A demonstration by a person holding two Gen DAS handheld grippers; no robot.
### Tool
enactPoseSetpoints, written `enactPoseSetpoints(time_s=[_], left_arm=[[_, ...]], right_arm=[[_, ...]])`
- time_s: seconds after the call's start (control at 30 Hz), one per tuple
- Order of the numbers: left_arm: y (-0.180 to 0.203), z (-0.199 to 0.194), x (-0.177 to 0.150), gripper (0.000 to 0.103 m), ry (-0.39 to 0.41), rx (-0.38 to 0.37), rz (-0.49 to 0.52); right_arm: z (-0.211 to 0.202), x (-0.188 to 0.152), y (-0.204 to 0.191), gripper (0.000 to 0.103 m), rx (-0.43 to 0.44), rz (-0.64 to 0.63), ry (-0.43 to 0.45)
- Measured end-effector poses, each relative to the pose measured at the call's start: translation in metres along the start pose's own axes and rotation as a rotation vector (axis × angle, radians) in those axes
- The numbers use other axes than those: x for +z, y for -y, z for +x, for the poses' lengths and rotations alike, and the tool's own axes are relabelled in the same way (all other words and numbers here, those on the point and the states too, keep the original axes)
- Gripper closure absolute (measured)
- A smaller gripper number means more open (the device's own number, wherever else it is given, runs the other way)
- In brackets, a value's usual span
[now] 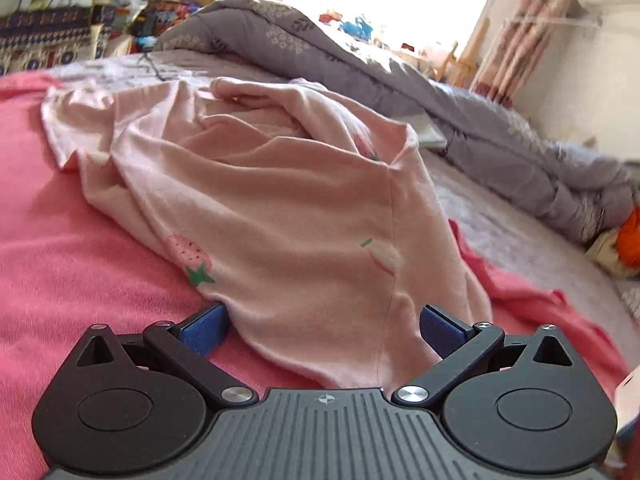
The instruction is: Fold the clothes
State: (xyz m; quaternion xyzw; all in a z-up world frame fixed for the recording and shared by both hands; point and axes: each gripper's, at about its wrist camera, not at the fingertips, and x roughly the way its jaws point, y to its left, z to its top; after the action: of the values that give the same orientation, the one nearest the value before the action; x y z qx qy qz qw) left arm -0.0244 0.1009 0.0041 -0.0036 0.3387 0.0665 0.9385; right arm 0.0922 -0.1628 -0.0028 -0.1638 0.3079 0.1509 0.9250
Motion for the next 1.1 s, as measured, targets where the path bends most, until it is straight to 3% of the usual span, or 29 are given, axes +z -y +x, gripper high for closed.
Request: enactPoseSetpoints(time_s=[0.03,0.07,0.13,0.2,0.33,0.5,0.6,0.7,0.73,0.8,0.87,0.97,1.1], left_arm=[[-0.001,0.0,0.0,0.0,0.0,-0.003,-0.003],[0.0,0.0,0.0,0.0,0.0,-0.001,-0.002],[0.0,0.0,0.0,0.0,0.002,0.001,0.0],[0.0,0.001,0.0,0.0,0.002,0.002,-0.001],[-0.001,0.002,0.001,0.0,0.003,0.003,-0.004],[0.0,0.001,0.001,0.0,0.004,0.006,-0.004],[0.0,0.001,0.0,0.0,0.004,0.009,-0.004],[0.001,0.0,0.0,0.0,0.005,0.012,-0.004],[0.001,0.0,0.0,0.0,0.005,0.013,-0.004],[0.002,0.0,0.0,0.0,0.006,0.015,-0.003],[0.002,0.0,0.0,0.0,0.006,0.016,-0.004],[0.003,0.0,0.0,0.0,0.012,0.026,-0.004],[0.004,0.0,-0.001,0.0,0.02,0.04,-0.003]], right_arm=[[0.001,0.001,0.009,0.028,0.046,0.081,-0.017],[0.002,0.002,0.019,0.035,0.091,0.163,-0.034],[-0.001,0.003,0.027,0.065,0.095,0.229,-0.034],[-0.004,0.004,0.03,0.079,0.09,0.254,-0.025],[-0.013,0.008,0.033,0.087,0.105,0.284,0.01],[-0.051,0.031,0.057,0.093,0.078,0.448,0.202],[-0.072,0.045,0.067,0.093,-0.012,0.472,0.287],[-0.073,0.05,0.057,0.082,-0.044,0.35,0.27],[-0.07,0.048,0.049,0.07,-0.027,0.297,0.267],[-0.062,0.046,0.03,0.058,-0.001,0.194,0.255],[-0.049,0.044,0.003,0.057,0.006,0.099,0.227],[-0.029,0.043,-0.037,0.046,0.035,-0.024,0.201],[-0.004,0.047,-0.09,0.035,-0.009,-0.188,0.214]])
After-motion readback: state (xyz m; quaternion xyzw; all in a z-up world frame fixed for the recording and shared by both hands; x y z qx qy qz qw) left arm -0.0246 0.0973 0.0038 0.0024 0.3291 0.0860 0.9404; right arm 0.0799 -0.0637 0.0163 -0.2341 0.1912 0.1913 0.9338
